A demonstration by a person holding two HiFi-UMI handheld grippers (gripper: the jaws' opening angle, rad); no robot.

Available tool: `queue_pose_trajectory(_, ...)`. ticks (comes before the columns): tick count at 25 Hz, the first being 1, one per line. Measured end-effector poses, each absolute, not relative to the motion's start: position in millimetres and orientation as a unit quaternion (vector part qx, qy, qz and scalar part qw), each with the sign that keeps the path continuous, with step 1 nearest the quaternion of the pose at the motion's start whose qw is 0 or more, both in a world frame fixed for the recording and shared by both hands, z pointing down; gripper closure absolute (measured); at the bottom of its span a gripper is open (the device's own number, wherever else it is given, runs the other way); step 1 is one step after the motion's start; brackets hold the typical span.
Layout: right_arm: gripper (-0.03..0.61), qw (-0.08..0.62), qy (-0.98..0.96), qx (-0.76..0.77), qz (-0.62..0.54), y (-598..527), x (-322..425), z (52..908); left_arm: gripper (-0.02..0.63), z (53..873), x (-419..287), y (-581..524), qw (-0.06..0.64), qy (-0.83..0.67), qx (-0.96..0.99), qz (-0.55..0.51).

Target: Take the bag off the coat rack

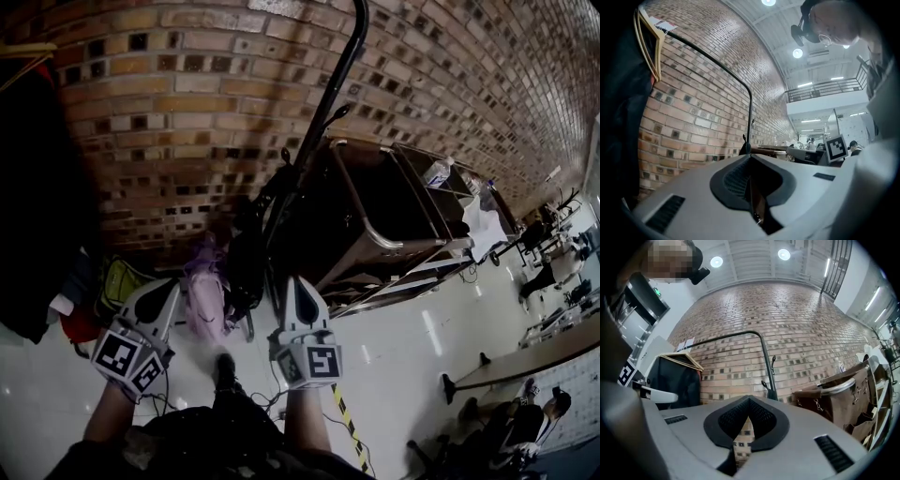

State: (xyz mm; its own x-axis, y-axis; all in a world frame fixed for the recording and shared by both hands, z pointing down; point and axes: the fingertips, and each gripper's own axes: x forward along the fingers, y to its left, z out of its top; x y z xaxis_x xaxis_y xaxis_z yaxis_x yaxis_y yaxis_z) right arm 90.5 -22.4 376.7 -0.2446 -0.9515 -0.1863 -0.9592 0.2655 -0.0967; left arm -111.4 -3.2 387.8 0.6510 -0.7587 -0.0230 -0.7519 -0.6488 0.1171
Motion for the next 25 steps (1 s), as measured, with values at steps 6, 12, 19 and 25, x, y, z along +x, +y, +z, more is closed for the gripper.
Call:
queue_pose_trajectory(6, 0.566, 0.078, 0.797, -0.598, 0.008, -71, 107, 382, 0.580, 390, -94, -50, 0.060, -0.426, 0.902, -0.030)
queue_pose_trajectory(12, 0.534, 0.075, 0.808, -0.584, -0.003, -123, 128, 385, 0.580, 389, -66, -97, 0.060, -0.431, 0.900, -0.028)
queue_pose_trajectory(19, 0.439, 0.056, 0.833, -0.550, -0.016, -173, 139, 397, 0.580, 391, -37, -139, 0.053, -0.441, 0.895, -0.029)
queue_pose_trajectory(25, 0.370, 0.043, 0.857, -0.512, -0.036, -216, 140, 415, 0.580, 393, -16, -174, 0.051, -0.456, 0.888, -0.027)
